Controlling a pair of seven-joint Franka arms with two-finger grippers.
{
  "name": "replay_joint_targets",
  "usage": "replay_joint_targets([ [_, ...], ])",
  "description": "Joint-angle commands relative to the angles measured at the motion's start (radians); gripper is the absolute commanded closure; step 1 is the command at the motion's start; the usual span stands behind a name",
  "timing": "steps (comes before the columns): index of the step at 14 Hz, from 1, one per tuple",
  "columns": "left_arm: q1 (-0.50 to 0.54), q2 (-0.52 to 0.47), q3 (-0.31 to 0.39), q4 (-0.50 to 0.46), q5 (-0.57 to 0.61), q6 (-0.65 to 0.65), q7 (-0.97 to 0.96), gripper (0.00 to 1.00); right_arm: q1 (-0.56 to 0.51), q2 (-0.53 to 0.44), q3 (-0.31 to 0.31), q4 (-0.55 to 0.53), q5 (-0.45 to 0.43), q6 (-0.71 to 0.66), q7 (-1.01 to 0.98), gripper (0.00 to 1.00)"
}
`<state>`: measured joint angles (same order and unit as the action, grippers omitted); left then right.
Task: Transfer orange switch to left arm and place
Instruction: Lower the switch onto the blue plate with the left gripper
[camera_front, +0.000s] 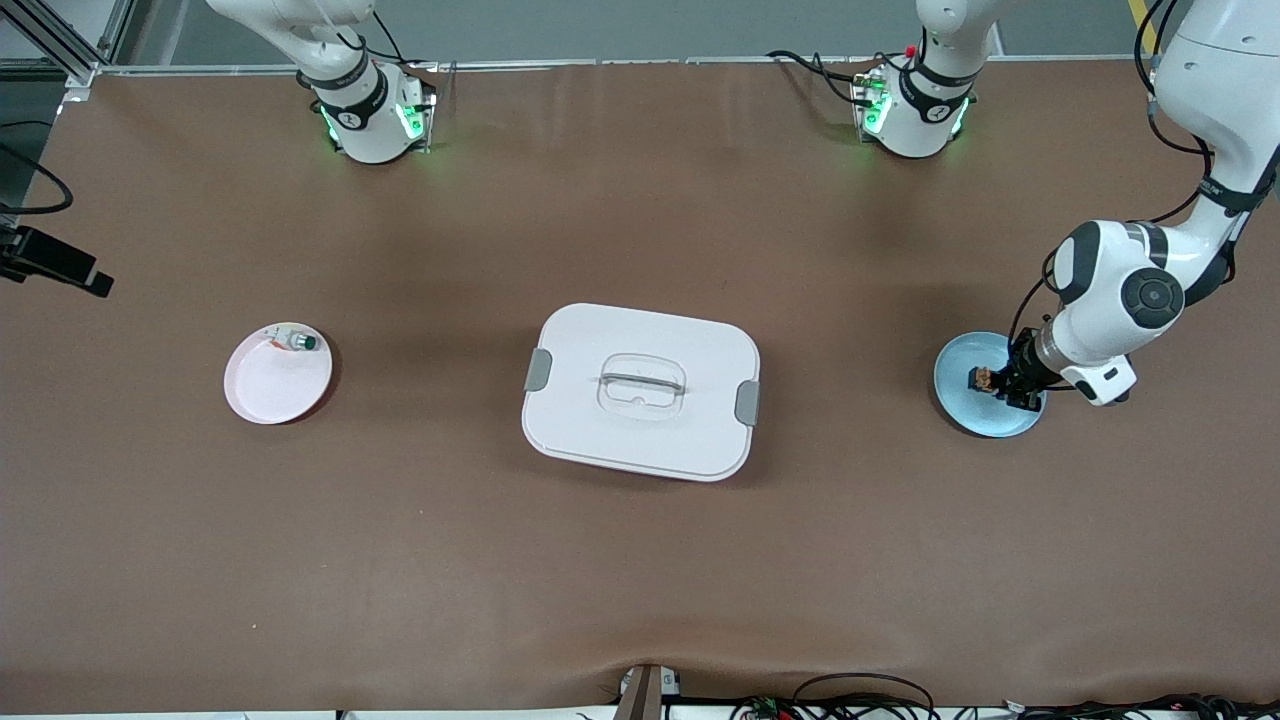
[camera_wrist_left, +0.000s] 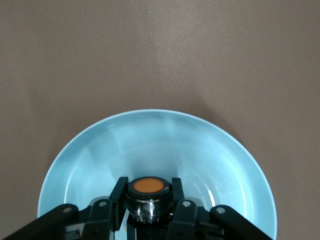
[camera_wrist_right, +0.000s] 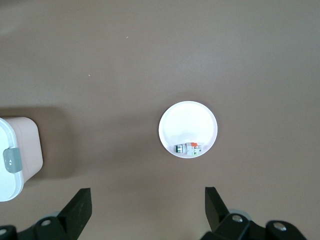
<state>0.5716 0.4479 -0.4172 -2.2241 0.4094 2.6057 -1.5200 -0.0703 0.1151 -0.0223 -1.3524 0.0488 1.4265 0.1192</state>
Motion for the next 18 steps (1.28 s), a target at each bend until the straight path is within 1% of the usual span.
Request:
replay_joint_targets([
  [1, -0.001, 0.008, -0.003, 0.011, 0.029, 0.005, -0.025, 1.00, -0.006, -0.008, 0.007, 0.007, -0.003, -0.015, 0.000, 0.00],
  [4, -0.001, 0.011, -0.003, 0.017, 0.029, 0.005, -0.025, 1.00, -0.008, -0.008, 0.007, 0.007, -0.003, -0.011, 0.000, 0.00],
  [5, -0.001, 0.015, -0.003, 0.018, 0.029, 0.005, -0.023, 0.96, -0.008, -0.008, 0.007, 0.007, -0.003, -0.014, 0.002, 0.00],
  [6, -0.001, 0.015, -0.003, 0.021, 0.029, 0.005, -0.023, 0.86, -0.006, -0.008, 0.007, 0.007, -0.003, -0.014, 0.002, 0.00],
  [7, -0.001, 0.015, -0.003, 0.023, 0.029, 0.005, -0.023, 0.62, -0.006, -0.008, 0.007, 0.007, -0.003, -0.015, 0.007, 0.00],
  [8, 0.001, 0.015, -0.003, 0.023, 0.029, 0.005, -0.023, 0.34, -0.005, -0.008, 0.008, 0.007, -0.003, -0.009, 0.007, 0.00],
  [9, 0.001, 0.014, -0.003, 0.024, 0.029, 0.005, -0.025, 0.13, 0.004, -0.008, 0.009, 0.007, -0.004, -0.006, 0.005, 0.00],
  [10, 0.001, 0.014, -0.003, 0.024, 0.029, 0.005, -0.026, 0.00, 0.010, -0.009, 0.007, 0.006, -0.016, -0.006, 0.005, 0.00],
  [12, 0.001, 0.012, -0.003, 0.034, 0.029, 0.005, -0.032, 0.00, 0.009, -0.008, 0.007, 0.007, -0.040, -0.006, 0.005, 0.00],
  [18, 0.002, 0.006, -0.005, 0.038, 0.029, 0.005, -0.057, 0.00, 0.011, -0.015, 0.007, 0.001, -0.038, -0.015, 0.007, 0.00],
])
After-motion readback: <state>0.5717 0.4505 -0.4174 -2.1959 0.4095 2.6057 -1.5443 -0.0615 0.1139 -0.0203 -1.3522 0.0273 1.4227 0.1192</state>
